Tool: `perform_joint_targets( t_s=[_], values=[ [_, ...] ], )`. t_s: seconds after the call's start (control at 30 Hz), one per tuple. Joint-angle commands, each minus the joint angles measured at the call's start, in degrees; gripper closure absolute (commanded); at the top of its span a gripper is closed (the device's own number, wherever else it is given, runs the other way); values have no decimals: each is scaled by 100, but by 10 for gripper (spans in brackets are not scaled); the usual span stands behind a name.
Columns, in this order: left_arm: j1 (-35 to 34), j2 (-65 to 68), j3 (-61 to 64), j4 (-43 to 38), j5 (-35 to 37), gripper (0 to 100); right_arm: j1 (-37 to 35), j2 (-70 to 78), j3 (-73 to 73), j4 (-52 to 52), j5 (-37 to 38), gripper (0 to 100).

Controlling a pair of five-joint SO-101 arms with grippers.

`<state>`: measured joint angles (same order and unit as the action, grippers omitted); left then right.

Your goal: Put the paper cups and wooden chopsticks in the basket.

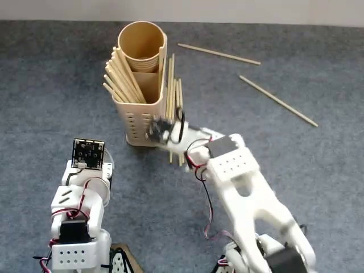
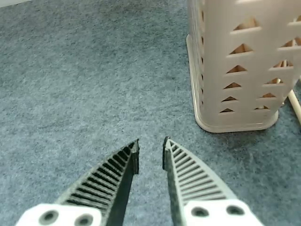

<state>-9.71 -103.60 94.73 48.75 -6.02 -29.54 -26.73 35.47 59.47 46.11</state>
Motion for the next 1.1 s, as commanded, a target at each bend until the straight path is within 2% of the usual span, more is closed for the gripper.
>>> perform_joint_targets(
  t_s=[0.0,0.13,0.2,0.33,0.43,0.5,0.6,0.77,0.93,1.07],
  values=[
    [75,-22,-40,-79,-88,887,-189,-1341,-1411,549,-308,992],
    [75,-22,-31,-79,-88,887,-391,-1332,-2738,224,-1354,992],
    [75,-22,-31,-79,-88,886,-374,-936,-3275,-558,-2233,992],
    [75,-22,-22,-79,-88,886,-163,84,-3916,-2747,-4044,992],
    [75,-22,-22,-79,-88,886,-171,716,-4242,-3767,-4668,992],
    [75,-22,-22,-79,-88,885,-295,1033,-4585,-3960,-5002,992],
    [75,-22,-22,-79,-88,885,-400,1420,-4989,-3987,-5284,992],
    [286,-22,31,-62,-193,885,-497,1921,-5587,-3960,-5327,992],
    [286,-22,84,-88,-290,887,-488,2149,-5033,-3952,-5292,990],
    [286,-22,84,-88,-290,887,-532,1974,-4664,-3468,-4607,988]
  ],
)
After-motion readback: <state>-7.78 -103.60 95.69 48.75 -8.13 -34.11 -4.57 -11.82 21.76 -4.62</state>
